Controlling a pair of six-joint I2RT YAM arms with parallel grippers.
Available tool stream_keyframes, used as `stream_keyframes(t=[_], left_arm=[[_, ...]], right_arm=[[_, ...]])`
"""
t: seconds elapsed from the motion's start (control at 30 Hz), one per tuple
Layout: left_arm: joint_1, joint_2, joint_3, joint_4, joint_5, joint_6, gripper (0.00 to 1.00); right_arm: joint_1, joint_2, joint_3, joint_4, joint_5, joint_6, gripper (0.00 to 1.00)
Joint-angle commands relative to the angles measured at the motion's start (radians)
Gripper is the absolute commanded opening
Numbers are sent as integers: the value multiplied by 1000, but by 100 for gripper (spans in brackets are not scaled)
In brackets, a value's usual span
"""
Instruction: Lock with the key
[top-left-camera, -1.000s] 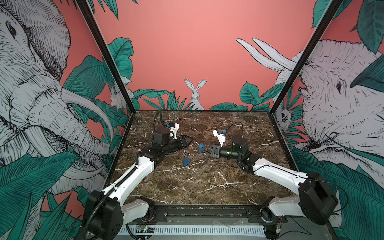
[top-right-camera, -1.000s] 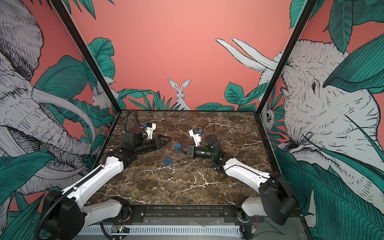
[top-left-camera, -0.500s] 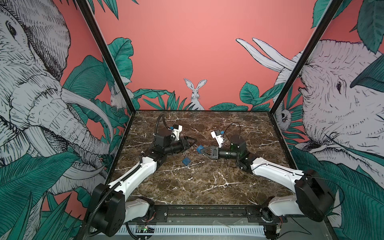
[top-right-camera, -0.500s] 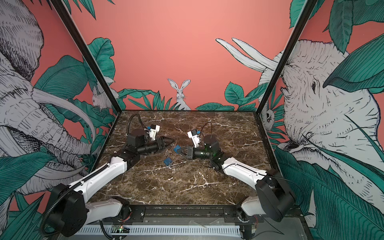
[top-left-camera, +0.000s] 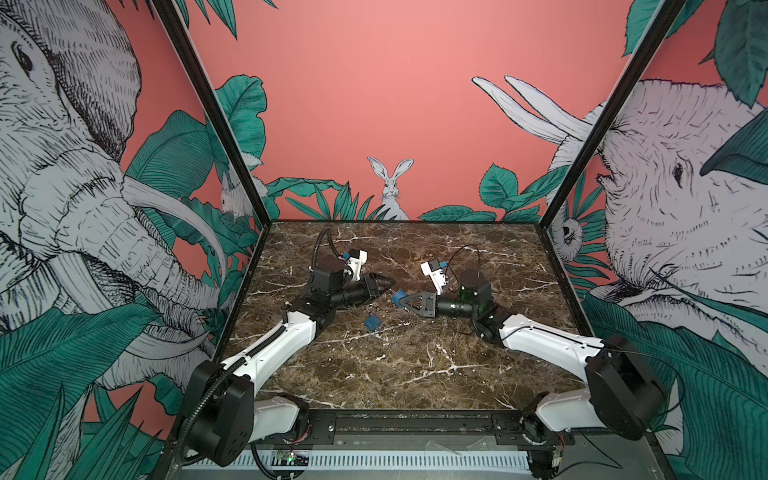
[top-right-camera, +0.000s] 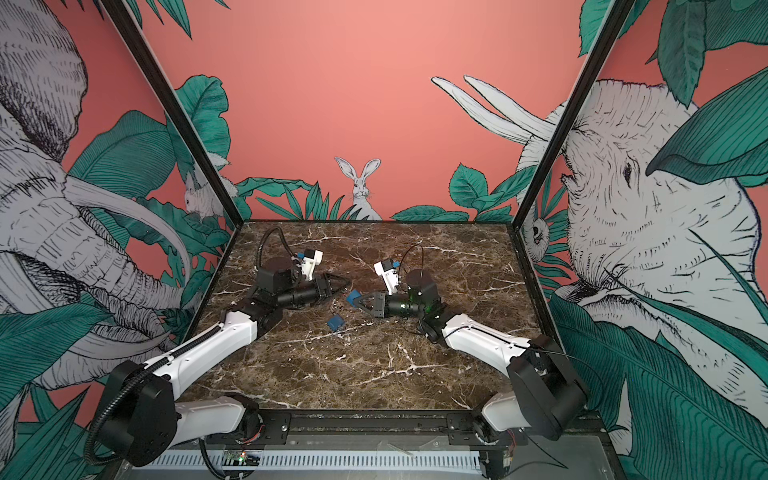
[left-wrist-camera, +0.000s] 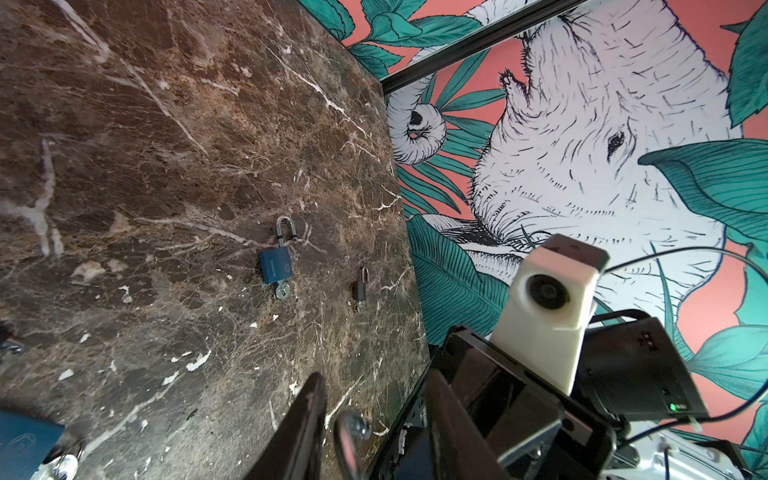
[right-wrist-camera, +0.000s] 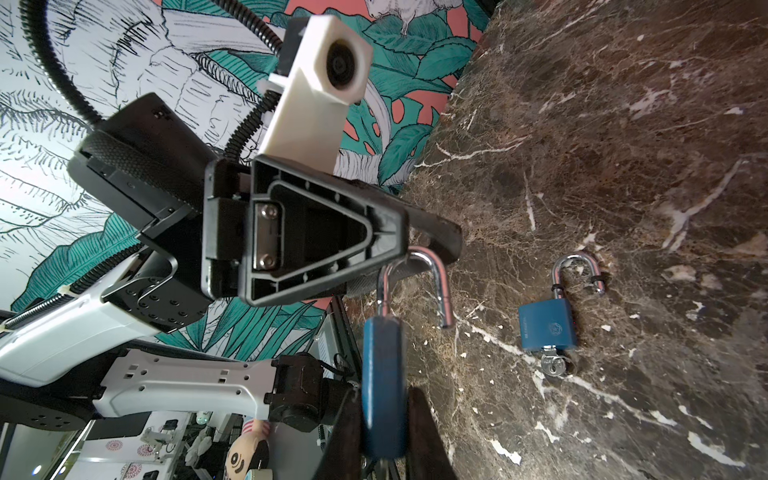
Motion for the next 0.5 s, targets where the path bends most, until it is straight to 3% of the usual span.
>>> stream_keyframes(t=[0.0,0.47], left_arm=[[-5,-29,11,-15,5,15,37],[-5,-38,21,-38,21,43,25]], right_arm=[[2,11,23,92,-26,3,0],[-1,25,30,65,-32,-11,0]])
